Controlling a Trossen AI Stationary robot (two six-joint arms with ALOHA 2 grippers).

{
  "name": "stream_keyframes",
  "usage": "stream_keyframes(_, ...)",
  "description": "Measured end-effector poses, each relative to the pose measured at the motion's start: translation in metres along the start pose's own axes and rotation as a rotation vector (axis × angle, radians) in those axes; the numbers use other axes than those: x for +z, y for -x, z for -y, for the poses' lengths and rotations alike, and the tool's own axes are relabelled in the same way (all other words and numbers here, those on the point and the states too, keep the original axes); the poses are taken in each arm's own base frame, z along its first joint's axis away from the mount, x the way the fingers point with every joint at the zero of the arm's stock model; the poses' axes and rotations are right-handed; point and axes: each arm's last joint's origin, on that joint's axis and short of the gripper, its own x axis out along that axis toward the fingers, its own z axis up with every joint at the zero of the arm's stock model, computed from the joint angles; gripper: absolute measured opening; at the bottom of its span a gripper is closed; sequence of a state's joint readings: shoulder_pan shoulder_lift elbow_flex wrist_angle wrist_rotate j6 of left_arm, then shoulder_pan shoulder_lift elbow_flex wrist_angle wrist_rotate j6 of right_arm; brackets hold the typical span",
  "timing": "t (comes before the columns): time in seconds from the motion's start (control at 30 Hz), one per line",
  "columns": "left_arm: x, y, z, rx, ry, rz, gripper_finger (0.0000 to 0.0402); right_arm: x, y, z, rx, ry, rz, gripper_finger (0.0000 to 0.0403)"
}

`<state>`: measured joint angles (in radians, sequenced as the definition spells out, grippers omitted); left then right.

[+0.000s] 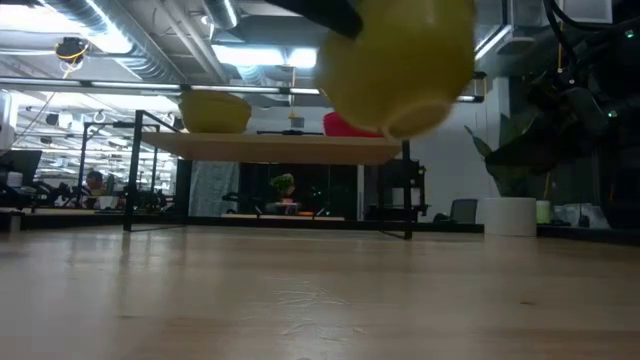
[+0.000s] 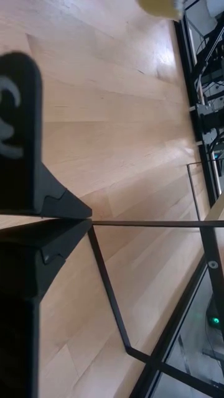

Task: Pick & Place Mini bowls
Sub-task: Stack the yellow patterned bowl on the yellow patterned bowl on the shelf

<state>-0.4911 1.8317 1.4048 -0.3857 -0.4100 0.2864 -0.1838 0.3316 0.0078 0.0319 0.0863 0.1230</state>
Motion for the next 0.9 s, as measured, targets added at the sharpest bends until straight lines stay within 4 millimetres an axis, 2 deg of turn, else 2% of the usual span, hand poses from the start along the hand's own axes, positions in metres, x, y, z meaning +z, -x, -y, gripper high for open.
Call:
stream_keyframes(0.53, -0.001, 0.056, -0.034, 0.144, 0.193, -0.006, 0.0003, 0.0, 0.0, 0.0, 0.0, 0.0, 0.0, 0.0014)
stream_keyframes(0.9, -0.004, 0.074, -0.053, 0.211, 0.264, 0.014, 0.0003, 0.0, 0.0, 0.0, 0.0, 0.0, 0.0, 0.0014)
